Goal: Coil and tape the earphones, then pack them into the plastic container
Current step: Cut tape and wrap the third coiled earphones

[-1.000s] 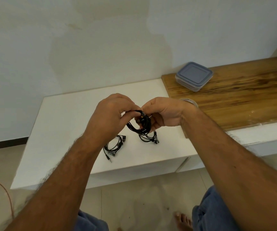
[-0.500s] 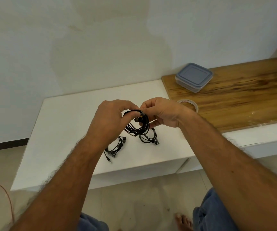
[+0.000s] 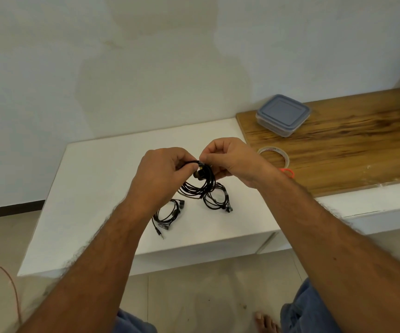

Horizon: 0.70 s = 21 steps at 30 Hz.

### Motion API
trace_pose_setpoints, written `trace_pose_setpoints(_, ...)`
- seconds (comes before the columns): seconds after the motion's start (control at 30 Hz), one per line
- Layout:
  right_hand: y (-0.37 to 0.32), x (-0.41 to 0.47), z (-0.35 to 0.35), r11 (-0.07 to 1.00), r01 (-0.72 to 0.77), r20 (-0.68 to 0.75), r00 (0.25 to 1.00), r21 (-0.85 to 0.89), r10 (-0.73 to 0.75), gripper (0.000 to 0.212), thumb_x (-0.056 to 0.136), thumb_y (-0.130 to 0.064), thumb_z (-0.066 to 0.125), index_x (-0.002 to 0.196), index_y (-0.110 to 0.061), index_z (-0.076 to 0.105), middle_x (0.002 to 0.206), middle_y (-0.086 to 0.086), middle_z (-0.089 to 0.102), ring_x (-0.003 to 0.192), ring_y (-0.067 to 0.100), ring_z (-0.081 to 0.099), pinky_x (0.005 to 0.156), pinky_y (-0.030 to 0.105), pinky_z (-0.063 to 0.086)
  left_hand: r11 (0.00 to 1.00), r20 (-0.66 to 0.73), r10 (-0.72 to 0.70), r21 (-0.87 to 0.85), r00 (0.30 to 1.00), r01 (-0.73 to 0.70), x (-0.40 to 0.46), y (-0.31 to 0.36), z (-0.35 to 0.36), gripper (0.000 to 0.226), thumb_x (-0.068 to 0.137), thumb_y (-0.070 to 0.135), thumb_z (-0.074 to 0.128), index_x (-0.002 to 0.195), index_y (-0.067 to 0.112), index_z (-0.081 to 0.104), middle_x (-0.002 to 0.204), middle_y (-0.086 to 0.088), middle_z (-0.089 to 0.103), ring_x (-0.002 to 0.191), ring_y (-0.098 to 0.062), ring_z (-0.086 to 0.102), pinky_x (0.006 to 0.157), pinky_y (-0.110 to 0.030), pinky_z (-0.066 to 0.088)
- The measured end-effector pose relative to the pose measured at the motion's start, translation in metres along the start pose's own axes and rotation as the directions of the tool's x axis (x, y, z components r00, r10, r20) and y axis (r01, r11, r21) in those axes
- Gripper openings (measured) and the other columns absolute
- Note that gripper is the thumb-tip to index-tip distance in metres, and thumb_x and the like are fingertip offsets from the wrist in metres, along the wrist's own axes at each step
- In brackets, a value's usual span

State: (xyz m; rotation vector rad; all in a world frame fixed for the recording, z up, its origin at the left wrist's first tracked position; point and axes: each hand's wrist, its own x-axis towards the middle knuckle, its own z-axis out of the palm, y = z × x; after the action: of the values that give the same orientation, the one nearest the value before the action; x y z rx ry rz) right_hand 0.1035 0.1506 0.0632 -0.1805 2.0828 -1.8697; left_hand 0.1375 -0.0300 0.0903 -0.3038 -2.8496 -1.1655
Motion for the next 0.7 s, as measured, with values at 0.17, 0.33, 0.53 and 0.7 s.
trace_pose_setpoints(0.17,-0.002,-0.0003,-0.0025,1.0,-0.015,0.039,0.999,0.022,0.014,0.015,0.097,-0.025,0.06,0.092,-0.011,0.064,0.087,0.011,0.073,0.084,0.033,0.071,0.084,0.047,0.056,0.999,-0.019,-0.036,0.008,0.999,0.037,0.001,-0.0016,-0.0015,0.007,0.084,0.025,0.069,0.081,0.025,0.075,0.069,0.011,0.07,0.06,-0.005,0.057,0.062,-0.027,0.047)
trace_pose_setpoints(0.33,-0.0046,-0.0034,-0.0003,0.998,0.036,0.116,0.993,-0.055,-0.03,0.016,0.084,-0.014,0.075,0.097,-0.01,0.067,0.087,0.005,0.075,0.083,0.019,0.071,0.075,0.035,0.055,0.997,-0.014,-0.074,-0.027,0.997,0.074,0.0016,-0.0021,-0.003,0.007,0.083,0.025,0.071,0.077,0.027,0.074,0.068,0.008,0.071,0.064,-0.01,0.062,0.064,-0.031,0.049)
trace_pose_setpoints(0.53,-0.0054,-0.0029,0.0016,0.995,0.037,0.128,0.991,-0.089,-0.026,0.018,0.081,-0.001,0.074,0.098,-0.006,0.069,0.084,0.007,0.073,0.081,0.02,0.071,0.075,0.035,0.055,0.994,0.002,-0.098,-0.054,0.995,0.098,0.0013,-0.003,-0.0031,0.008,0.083,0.025,0.072,0.076,0.029,0.073,0.066,0.005,0.07,0.061,-0.01,0.06,0.061,-0.027,0.046)
trace_pose_setpoints(0.7,-0.0055,-0.0034,0.0014,0.997,0.012,0.13,0.991,-0.071,-0.002,0.018,0.082,0.001,0.071,0.1,-0.003,0.068,0.094,0.021,0.072,0.083,0.024,0.069,0.072,0.032,0.055,0.992,0.025,-0.099,-0.075,0.995,0.101,0.001,-0.0026,-0.0043,0.008,0.082,0.023,0.073,0.077,0.029,0.073,0.066,0.01,0.07,0.058,-0.002,0.057,0.059,-0.019,0.044)
